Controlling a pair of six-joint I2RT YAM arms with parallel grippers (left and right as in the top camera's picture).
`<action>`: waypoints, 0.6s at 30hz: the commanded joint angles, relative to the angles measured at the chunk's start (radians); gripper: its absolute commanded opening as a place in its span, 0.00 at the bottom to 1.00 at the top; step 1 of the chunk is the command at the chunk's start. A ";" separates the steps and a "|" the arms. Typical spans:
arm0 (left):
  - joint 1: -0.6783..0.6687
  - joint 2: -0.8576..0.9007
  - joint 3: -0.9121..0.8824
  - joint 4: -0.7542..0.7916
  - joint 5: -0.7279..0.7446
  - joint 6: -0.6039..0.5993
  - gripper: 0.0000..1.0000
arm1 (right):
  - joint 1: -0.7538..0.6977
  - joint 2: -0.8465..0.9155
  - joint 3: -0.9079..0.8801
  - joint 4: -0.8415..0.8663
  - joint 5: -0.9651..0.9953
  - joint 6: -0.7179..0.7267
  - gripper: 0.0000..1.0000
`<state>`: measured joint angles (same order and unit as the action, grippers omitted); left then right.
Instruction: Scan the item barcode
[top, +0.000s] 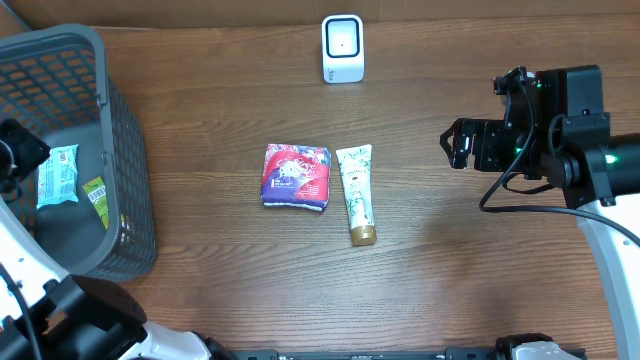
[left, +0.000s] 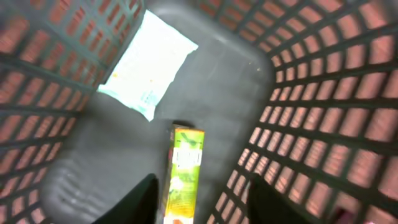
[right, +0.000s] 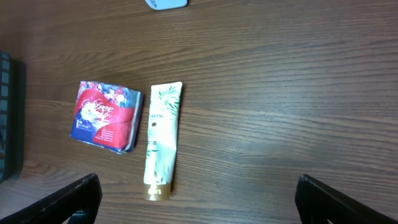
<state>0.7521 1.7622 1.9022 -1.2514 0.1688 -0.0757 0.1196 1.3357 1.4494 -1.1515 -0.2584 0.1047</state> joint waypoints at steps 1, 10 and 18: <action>-0.006 0.000 -0.002 -0.040 0.005 -0.007 0.53 | 0.005 0.000 0.027 0.005 -0.005 0.000 1.00; -0.007 0.003 -0.234 -0.001 0.029 -0.114 0.44 | 0.005 0.000 0.027 0.005 -0.005 0.000 1.00; -0.008 0.004 -0.417 0.140 0.022 -0.112 0.82 | 0.005 0.000 0.027 0.005 -0.005 0.000 1.00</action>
<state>0.7521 1.7641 1.5181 -1.1316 0.1867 -0.1749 0.1196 1.3361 1.4494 -1.1519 -0.2584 0.1043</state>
